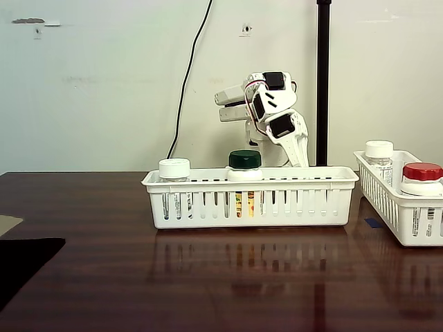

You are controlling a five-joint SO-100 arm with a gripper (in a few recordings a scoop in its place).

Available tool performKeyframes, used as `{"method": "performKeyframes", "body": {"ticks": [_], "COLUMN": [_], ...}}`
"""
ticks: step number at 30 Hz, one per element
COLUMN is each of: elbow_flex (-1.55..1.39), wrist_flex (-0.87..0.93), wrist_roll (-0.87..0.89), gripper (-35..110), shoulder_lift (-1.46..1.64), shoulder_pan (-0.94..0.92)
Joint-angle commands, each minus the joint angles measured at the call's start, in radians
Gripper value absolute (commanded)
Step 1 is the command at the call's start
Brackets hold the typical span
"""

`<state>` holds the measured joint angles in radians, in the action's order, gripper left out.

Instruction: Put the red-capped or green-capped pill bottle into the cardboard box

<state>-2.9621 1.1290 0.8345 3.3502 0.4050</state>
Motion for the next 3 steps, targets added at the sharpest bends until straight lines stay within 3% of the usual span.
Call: {"method": "performKeyframes", "body": {"ticks": [1,3], "elbow_flex": [0.002,0.002], "wrist_flex": [0.015,0.015], "wrist_roll": [0.002,-0.002], "gripper": [2,2], "shoulder_lift": [0.084,0.084], "shoulder_pan": [0.029,0.029]}}
